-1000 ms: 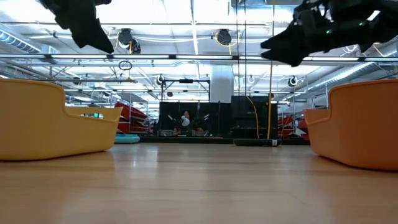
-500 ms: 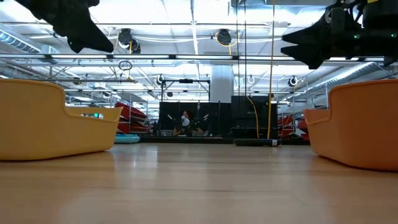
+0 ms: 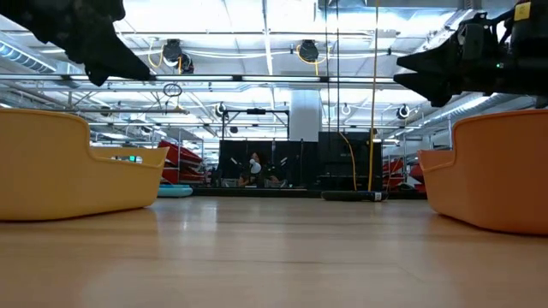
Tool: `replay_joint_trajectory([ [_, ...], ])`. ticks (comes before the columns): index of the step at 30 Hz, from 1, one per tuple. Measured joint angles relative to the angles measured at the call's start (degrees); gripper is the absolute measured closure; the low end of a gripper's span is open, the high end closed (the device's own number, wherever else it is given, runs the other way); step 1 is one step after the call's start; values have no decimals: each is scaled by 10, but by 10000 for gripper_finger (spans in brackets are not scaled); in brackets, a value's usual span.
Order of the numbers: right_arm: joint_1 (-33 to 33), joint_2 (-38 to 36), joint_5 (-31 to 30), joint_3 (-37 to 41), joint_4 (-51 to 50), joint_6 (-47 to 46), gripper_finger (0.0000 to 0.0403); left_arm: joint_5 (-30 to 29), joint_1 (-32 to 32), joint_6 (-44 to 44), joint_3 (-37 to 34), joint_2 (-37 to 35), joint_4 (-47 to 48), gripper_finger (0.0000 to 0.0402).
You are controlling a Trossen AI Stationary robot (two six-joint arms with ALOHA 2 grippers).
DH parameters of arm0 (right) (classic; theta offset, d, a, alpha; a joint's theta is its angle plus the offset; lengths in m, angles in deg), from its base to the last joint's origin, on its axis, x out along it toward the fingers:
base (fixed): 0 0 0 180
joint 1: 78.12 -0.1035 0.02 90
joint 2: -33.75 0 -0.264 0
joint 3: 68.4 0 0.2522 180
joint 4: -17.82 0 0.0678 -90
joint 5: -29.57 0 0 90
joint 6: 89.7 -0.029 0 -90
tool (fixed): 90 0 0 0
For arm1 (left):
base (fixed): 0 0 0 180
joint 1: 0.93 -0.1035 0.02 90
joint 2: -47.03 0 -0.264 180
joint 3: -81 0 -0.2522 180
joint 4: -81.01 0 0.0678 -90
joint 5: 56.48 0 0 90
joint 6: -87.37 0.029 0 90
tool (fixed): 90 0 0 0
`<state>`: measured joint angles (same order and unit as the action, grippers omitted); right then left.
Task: Sort batteries
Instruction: Return to Home Position
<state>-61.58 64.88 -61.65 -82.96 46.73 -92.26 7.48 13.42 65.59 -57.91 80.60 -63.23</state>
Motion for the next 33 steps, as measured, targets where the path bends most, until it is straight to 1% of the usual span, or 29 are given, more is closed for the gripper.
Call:
replay_joint_trajectory([
  [6,0,-20,1,0,-20,-11,106,0,0,1,-10,-19,-1,327],
  [11,0,-65,2,0,-59,-11,106,0,0,-4,-36,-50,-1,327],
  [18,0,-162,-14,0,-135,-4,106,-7,0,-4,-44,-97,2,327],
  [23,0,-250,-48,-1,-218,4,106,-13,0,-4,-44,-121,16,327],
  [26,0,-304,-53,-1,-254,4,106,-17,5,-1,-44,-129,17,327],
  [30,0,-307,-63,-9,-278,8,106,-41,27,0,-67,-134,-8,327],
  [33,0,-310,-93,-12,-280,18,106,-65,45,3,-107,-137,-70,327],
])
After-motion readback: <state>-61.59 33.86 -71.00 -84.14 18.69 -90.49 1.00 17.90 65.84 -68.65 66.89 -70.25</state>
